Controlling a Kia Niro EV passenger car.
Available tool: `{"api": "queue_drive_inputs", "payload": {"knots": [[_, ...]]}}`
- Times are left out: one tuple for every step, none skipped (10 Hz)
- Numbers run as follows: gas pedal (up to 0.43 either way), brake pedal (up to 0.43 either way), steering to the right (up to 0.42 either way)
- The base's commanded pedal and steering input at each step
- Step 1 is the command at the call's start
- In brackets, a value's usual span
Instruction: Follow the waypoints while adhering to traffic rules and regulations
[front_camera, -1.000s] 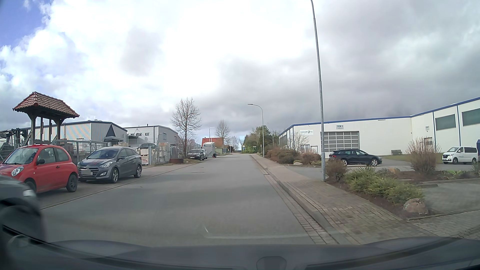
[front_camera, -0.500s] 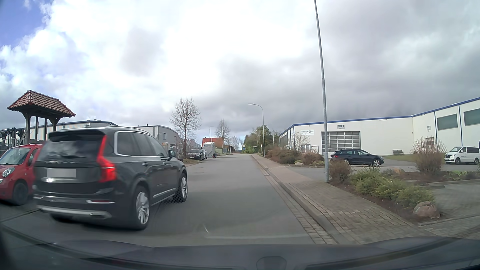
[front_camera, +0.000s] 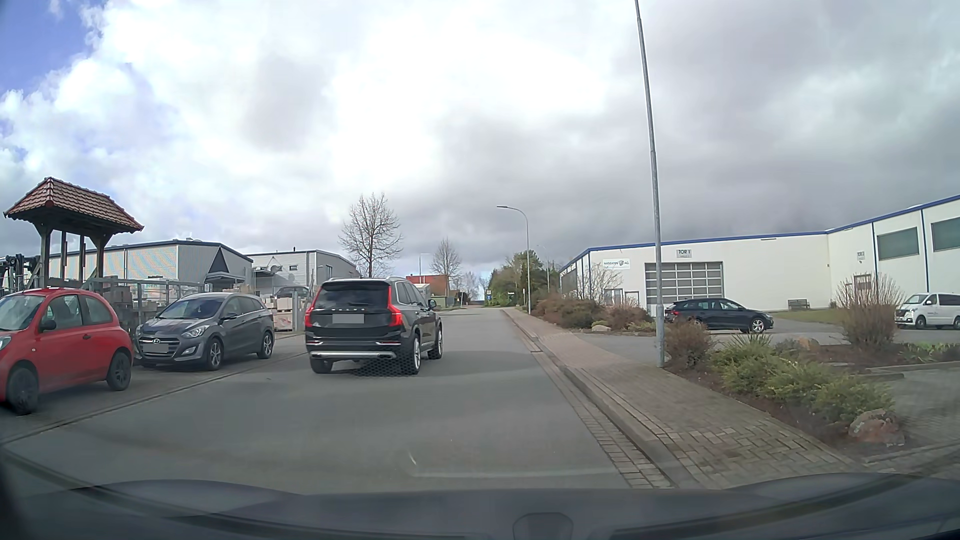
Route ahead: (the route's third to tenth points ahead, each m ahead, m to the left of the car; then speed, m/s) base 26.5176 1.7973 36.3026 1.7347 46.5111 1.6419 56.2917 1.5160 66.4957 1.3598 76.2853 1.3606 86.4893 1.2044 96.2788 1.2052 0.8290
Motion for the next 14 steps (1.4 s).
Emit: {"api": "queue_drive_inputs", "payload": {"knots": [[0.000,0.000,-0.019],[0.000,0.000,-0.018],[0.000,0.000,-0.018],[0.000,0.000,-0.017],[0.000,0.000,-0.015],[0.000,0.000,-0.012],[0.000,0.000,-0.011],[0.000,0.000,-0.011],[0.000,0.000,-0.011],[0.000,0.000,-0.011],[0.000,0.000,-0.011],[0.000,0.000,-0.011],[0.000,0.000,-0.010],[0.000,0.000,-0.011]]}}
